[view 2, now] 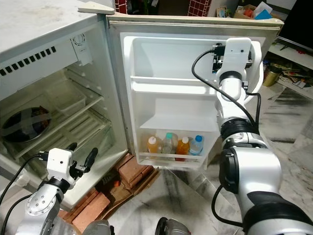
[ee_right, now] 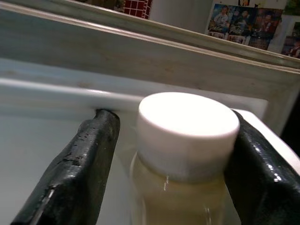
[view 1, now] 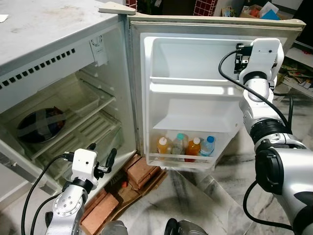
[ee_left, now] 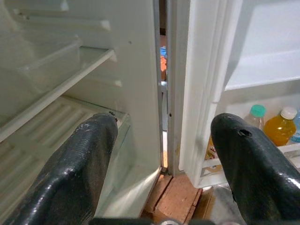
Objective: Restocking fridge
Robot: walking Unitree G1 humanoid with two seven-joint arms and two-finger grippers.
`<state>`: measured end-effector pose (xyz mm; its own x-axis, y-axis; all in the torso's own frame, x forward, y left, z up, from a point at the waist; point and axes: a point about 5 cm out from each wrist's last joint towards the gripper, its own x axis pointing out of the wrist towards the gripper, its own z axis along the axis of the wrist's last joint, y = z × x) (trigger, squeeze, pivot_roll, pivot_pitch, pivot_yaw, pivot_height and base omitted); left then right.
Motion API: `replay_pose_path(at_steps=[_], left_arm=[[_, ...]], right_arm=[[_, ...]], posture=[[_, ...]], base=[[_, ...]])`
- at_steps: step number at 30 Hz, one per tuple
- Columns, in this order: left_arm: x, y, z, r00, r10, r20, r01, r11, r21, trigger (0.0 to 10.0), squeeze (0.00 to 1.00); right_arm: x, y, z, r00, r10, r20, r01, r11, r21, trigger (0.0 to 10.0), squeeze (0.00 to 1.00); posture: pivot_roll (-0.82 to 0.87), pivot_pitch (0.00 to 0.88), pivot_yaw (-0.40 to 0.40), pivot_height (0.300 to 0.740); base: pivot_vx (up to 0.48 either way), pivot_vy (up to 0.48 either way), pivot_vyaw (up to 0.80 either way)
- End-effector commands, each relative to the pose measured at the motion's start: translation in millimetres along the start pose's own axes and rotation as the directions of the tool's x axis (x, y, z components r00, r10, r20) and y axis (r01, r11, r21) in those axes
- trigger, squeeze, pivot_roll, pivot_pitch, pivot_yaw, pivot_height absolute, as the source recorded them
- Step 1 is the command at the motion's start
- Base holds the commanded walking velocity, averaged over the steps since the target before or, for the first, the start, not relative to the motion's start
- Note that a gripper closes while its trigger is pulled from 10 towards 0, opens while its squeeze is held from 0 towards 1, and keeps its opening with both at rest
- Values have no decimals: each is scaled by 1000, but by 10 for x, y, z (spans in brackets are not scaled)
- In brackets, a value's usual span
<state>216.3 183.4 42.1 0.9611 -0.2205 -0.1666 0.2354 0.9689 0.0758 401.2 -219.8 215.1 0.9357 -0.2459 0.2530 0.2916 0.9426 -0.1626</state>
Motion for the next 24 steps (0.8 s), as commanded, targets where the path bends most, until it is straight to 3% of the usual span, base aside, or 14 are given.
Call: replay_pose_path(at_steps=[1,6,12,16,20,24], left_arm=[[2,10,19,1000,1,-3,-1,1000,18,10000,0],[-3,13,8,1000,7,-7,-7,1000,19,10000,0],[2,2,6,1000,8,-7,-7,1000,17,10000,0],[-19,14,0,1000,18,-9,-17,1000,13,10000,0],[-77,69,2,999,49,-14,-48,999,15,10000,0],[-125,132,-60,993,105,-55,-107,994,-24,10000,0]], right_arm=[[70,-39,141,999,-11,40,11,1000,-11,10000,1000],[160,-18,434,989,7,149,-4,1000,-17,10000,1000],[190,30,626,973,25,229,-24,1000,-11,10000,1000],[196,47,820,944,53,327,-51,999,-15,10000,1000],[143,13,802,921,94,377,-66,994,-86,10000,1000],[-9,-90,590,910,97,404,-43,989,-140,10000,1000]], posture=[[236,0,-15,740],[231,0,-20,740],[229,0,-18,740],[230,0,-27,740],[234,0,-35,740],[225,0,-43,740]], base=[[0,0,0],[0,0,0],[0,0,0],[0,0,0],[0,0,0],[0,0,0]])
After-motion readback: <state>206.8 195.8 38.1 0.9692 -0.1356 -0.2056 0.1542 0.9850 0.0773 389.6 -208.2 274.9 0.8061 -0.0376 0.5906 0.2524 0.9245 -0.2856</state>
